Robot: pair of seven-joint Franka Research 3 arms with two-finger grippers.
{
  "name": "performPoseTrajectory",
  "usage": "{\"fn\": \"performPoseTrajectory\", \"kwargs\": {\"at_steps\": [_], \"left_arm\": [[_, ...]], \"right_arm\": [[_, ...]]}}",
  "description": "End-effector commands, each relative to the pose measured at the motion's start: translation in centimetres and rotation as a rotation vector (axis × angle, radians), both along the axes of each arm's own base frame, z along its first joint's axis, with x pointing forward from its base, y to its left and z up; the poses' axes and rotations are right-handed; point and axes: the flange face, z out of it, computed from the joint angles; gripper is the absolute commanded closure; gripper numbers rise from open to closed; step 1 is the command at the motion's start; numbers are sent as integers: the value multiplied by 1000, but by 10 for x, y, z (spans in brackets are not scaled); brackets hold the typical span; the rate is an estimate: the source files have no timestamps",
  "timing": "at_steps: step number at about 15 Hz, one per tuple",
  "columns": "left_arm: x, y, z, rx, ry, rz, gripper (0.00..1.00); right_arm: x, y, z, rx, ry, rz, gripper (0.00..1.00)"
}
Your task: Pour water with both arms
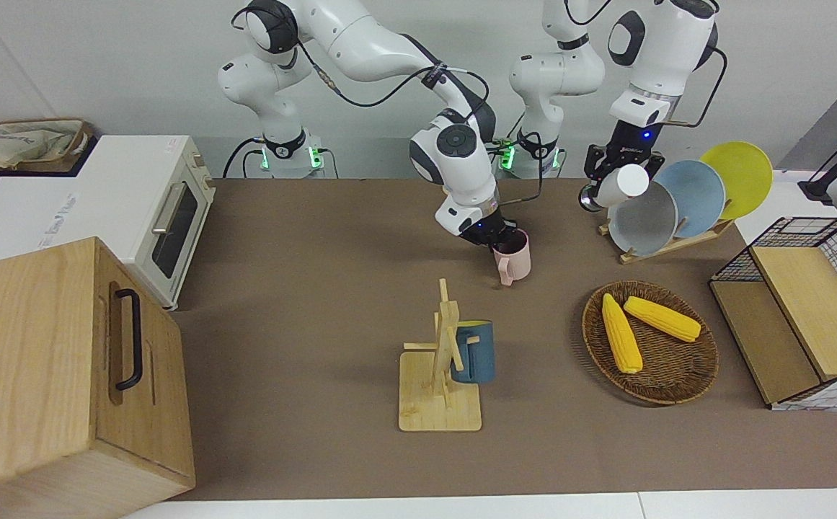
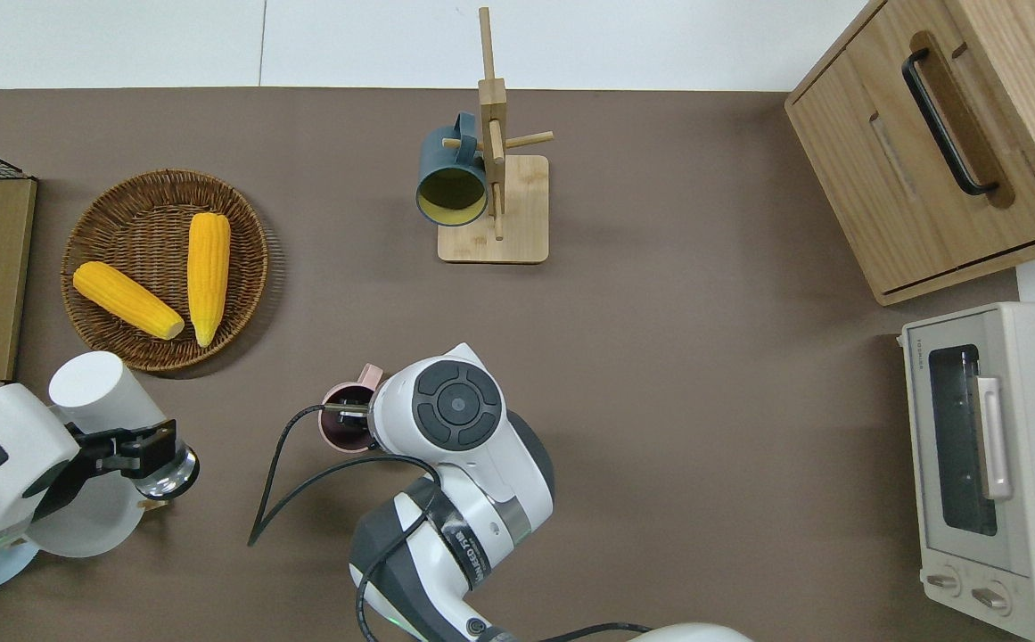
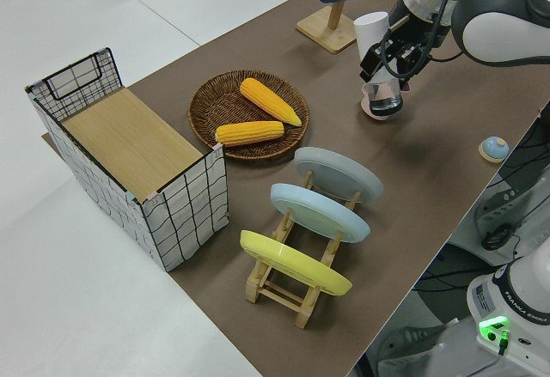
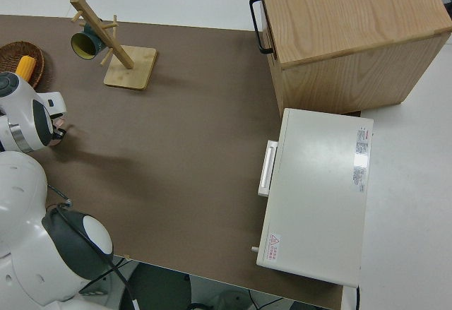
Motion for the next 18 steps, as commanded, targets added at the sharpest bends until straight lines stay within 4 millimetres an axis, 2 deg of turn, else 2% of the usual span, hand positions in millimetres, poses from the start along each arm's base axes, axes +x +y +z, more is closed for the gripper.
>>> {"fn": "performPoseTrajectory", "kwargs": {"at_steps": [1,4,5,7,8,10,13,18], "left_arm": [[-5,-4,7,7,-30,5,1000],[-5,-4,7,8,-29,2,1000],[-6,-4,7,8,-28,2,1000],[-6,-4,6,7,-23,1,1000],[-6,-4,6,8,-21,1,1000],[-6,-4,5,8,-18,1,1000],[-7,-7,5,12,-15,-22,1000],[-8,-14,2,24,1,-67,1000]], "right_arm": [[5,3,0,10,-1,-21,623],[5,3,-1,10,2,-24,476],[5,3,0,11,1,-24,382],[5,3,-1,10,6,-33,96],[5,3,-1,8,5,-34,16],[6,4,2,11,2,-36,13],[12,9,20,30,-19,-33,13],[23,-3,54,-101,-16,62,13]]}}
